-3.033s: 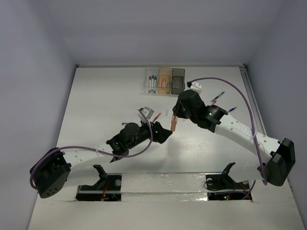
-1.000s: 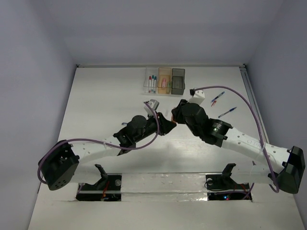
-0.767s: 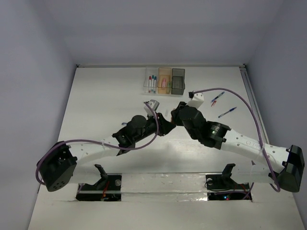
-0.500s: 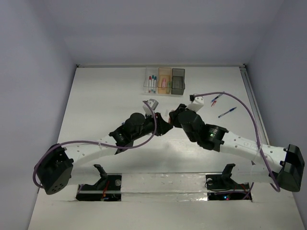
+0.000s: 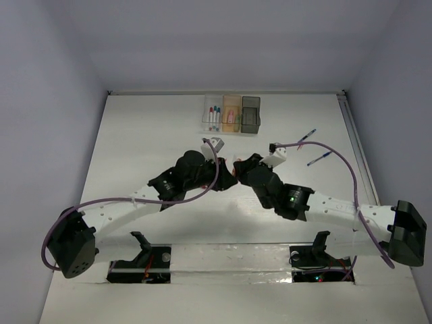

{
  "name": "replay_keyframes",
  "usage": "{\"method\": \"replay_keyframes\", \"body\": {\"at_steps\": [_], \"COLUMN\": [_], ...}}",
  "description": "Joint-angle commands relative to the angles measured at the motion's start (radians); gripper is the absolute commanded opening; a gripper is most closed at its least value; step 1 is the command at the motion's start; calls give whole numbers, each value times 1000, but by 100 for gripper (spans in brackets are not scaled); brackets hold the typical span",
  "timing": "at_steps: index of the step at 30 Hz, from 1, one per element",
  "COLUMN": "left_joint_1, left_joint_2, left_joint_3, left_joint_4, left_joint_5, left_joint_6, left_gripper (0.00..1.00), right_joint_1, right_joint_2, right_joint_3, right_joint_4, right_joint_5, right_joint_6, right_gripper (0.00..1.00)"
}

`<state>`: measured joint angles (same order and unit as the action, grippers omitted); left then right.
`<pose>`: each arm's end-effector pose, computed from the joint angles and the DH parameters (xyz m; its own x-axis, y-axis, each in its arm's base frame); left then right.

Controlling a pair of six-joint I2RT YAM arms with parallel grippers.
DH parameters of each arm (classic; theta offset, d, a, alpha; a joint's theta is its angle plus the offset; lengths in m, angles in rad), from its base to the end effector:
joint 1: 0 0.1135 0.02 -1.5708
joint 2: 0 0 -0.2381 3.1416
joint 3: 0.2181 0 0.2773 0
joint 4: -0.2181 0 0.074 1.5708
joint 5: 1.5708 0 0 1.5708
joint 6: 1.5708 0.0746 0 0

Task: Sort the stationery into containers
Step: Close the pen cap on the pen.

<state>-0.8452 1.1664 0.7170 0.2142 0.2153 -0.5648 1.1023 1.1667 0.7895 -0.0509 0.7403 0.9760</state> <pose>0.2131 -0.2642 0.2346 -0.5956 -0.1165 -0.7948 0.6510 0.5096 -0.5626 0.1883 0.2607 0.2349 -0.4211 0.5221 -0.7417 -0.0586 0.8004 0.5966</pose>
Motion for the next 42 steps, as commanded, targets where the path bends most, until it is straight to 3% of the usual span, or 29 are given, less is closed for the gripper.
{"method": "replay_keyframes", "body": {"at_steps": [1,10,19,29,32,35,38,42], "left_joint_1": [78,87,121,130,130,130,130,130], "left_joint_2": [-13,47,4,78,58,9,-17,-45], "left_joint_3": [235,393,409,545,520,440,441,428], "left_joint_4": [433,378,358,335,324,330,312,287], "left_joint_5": [-206,-278,-332,-225,-220,-244,-264,-220], "left_joint_6": [42,89,109,82,80,78,97,95], "left_gripper": [0,0,0,0,0,0,0,4], "right_joint_1": [174,231,231,231,231,160,136,114], "right_joint_2": [54,68,4,64,-7,-67,-38,-15], "right_joint_3": [-70,-94,-130,-107,-96,-92,-53,23], "right_joint_4": [-155,-92,-90,-104,-151,-136,-115,-181], "right_joint_5": [-283,-298,-297,-352,-274,-294,-366,-335], "right_joint_6": [79,92,92,95,81,24,-19,-57], "right_gripper": [0,0,0,0,0,0,0,0]}}
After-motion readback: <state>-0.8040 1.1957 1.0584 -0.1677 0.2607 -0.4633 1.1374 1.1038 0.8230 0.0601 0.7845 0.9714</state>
